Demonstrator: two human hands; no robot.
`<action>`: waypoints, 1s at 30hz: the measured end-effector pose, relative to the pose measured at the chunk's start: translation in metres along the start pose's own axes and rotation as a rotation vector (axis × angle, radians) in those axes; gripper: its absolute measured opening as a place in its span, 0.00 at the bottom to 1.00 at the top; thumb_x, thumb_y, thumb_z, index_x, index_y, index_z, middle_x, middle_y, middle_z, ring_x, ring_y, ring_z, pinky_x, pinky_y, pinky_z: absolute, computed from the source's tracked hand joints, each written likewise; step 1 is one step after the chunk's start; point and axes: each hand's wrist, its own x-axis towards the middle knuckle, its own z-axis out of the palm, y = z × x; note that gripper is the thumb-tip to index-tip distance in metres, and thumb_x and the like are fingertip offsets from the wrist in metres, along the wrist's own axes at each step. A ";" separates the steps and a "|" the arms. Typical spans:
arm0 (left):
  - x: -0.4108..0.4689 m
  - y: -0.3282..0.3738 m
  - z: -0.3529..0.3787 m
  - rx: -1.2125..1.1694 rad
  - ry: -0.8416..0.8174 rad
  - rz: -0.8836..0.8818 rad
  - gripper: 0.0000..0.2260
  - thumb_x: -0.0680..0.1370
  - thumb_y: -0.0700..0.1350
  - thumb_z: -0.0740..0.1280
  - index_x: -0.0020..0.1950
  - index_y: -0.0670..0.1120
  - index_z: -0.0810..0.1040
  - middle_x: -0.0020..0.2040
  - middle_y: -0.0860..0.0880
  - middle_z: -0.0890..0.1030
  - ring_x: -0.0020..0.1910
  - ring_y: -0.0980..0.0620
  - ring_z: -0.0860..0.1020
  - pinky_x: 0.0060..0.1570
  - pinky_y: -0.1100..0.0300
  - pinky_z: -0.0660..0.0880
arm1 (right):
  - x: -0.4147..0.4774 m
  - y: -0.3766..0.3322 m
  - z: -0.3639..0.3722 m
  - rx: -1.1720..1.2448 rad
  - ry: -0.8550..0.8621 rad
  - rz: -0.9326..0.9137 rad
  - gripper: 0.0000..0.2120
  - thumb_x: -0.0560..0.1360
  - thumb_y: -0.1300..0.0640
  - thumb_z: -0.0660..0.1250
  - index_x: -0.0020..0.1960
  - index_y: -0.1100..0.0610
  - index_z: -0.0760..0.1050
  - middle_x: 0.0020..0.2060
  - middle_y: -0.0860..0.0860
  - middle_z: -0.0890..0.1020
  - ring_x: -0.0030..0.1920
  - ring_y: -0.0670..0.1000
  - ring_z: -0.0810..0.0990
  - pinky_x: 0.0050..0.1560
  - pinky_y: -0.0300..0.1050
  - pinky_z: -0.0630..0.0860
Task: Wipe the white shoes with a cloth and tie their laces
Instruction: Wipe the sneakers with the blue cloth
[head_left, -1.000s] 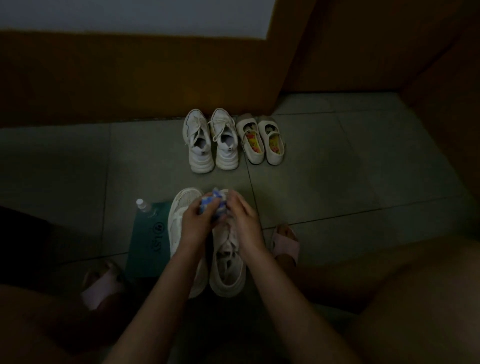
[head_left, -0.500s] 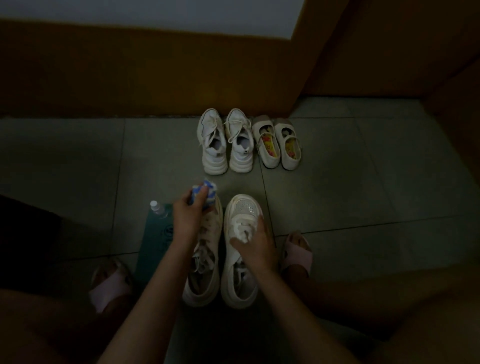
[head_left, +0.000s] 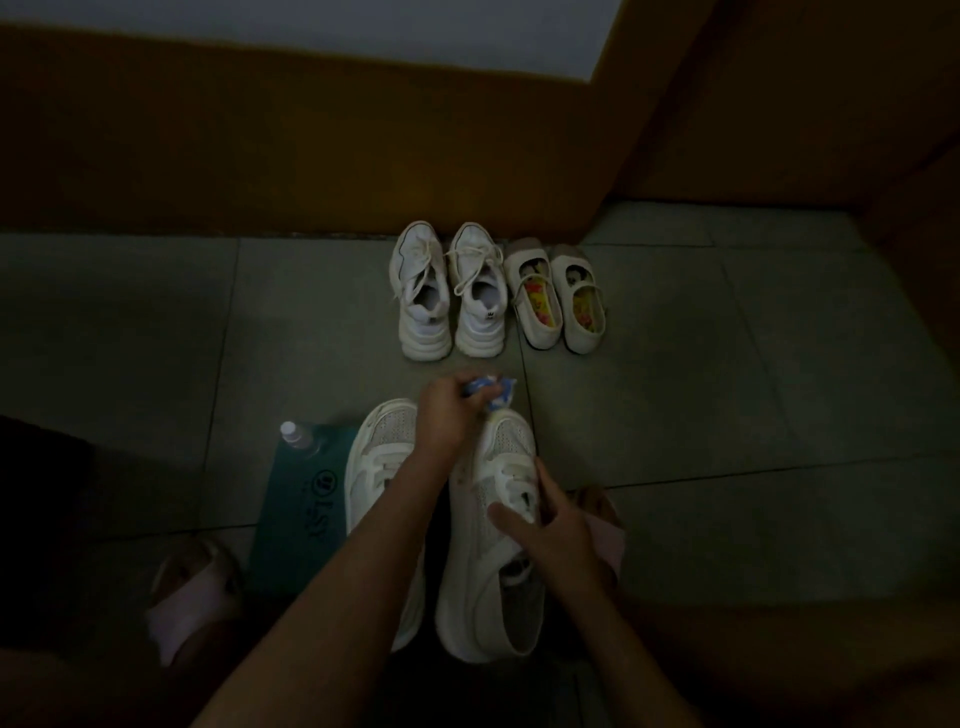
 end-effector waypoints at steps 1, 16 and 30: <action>0.002 -0.003 0.003 0.034 -0.020 0.007 0.07 0.72 0.42 0.72 0.50 0.43 0.83 0.47 0.45 0.84 0.46 0.51 0.80 0.51 0.55 0.75 | 0.000 0.000 -0.001 0.010 -0.003 -0.007 0.36 0.69 0.56 0.75 0.73 0.50 0.63 0.64 0.48 0.75 0.57 0.42 0.75 0.42 0.24 0.73; -0.028 -0.013 0.003 0.069 0.101 0.129 0.02 0.73 0.42 0.72 0.43 0.47 0.81 0.41 0.50 0.77 0.40 0.62 0.75 0.42 0.73 0.69 | -0.003 -0.002 -0.006 0.092 -0.031 -0.040 0.35 0.69 0.65 0.73 0.72 0.55 0.63 0.61 0.50 0.76 0.53 0.41 0.77 0.46 0.25 0.74; -0.077 -0.028 0.007 0.168 0.217 0.020 0.07 0.75 0.44 0.68 0.49 0.43 0.82 0.48 0.47 0.77 0.47 0.53 0.76 0.48 0.64 0.68 | -0.002 -0.003 -0.007 0.103 -0.008 -0.027 0.33 0.70 0.65 0.72 0.71 0.57 0.65 0.59 0.50 0.78 0.46 0.32 0.76 0.40 0.24 0.72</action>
